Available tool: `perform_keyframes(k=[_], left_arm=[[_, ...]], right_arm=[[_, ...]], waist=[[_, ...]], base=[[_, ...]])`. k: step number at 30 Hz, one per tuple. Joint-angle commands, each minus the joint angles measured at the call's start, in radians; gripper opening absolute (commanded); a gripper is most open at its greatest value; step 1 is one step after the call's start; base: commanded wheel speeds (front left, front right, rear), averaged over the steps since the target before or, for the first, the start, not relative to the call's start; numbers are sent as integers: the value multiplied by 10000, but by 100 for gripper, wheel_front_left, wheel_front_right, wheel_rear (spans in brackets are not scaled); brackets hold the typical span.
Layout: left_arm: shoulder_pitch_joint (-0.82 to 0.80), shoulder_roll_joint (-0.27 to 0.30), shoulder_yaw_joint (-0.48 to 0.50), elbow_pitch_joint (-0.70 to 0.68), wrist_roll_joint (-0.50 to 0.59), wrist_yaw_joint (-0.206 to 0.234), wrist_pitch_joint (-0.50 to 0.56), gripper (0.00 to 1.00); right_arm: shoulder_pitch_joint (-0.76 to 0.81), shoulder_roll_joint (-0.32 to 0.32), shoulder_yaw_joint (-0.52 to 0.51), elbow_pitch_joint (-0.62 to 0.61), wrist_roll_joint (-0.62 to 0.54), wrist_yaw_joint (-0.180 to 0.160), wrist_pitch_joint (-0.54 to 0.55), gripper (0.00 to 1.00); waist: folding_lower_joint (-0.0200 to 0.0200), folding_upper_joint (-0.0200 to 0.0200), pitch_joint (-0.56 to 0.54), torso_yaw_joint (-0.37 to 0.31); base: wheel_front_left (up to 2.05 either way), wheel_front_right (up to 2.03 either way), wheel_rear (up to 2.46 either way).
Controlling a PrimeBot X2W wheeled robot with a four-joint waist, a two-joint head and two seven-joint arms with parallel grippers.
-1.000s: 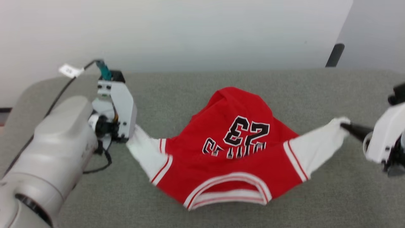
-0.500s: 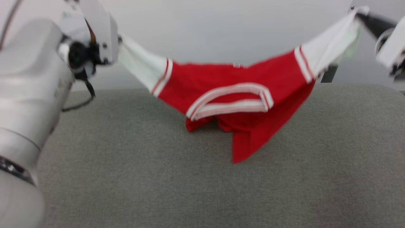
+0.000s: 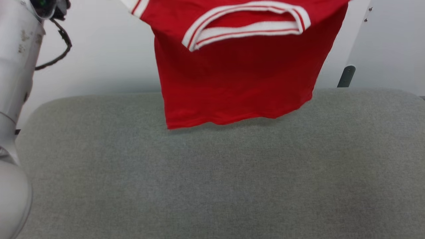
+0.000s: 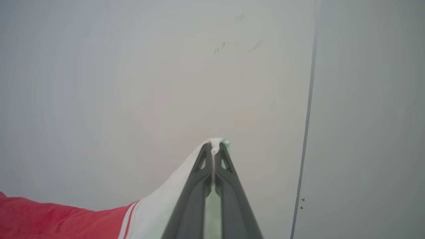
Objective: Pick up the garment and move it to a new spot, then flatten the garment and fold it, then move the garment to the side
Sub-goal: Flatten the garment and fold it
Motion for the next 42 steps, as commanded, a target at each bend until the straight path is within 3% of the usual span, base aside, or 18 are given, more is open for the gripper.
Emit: perform_keyframes(k=[1,12,27,33,36,42], left_arm=[[-85,-44,32,70,97,-13,-170,0],[-683,-211,291,382,-71,-160,-928,0],[-3468,-469,652,390,238,-8,-3108,0],[-4556,-640,744,310,390,-150,-3986,0],[-4861,-797,873,297,329,-193,-4567,0],[-4873,-951,936,378,374,-308,-5231,0]], right_arm=[[-249,-12,139,298,-30,4,-212,0],[-1387,-106,1290,1620,458,4,-1623,0],[-4060,-893,2066,2610,-485,2,-5049,0],[-5097,-1221,1657,2842,-1401,2,-5530,0],[-5465,-1467,988,2234,-2081,2,-5547,0],[-4923,-1014,-226,1397,-3575,1,-5534,0]], waist=[[0,0,14,8],[0,0,758,-29],[0,0,4840,28],[0,0,6537,411],[0,0,7190,696],[0,0,7970,1046]], base=[[0,0,0],[0,0,0],[0,0,0],[0,0,0],[0,0,0],[0,0,0]])
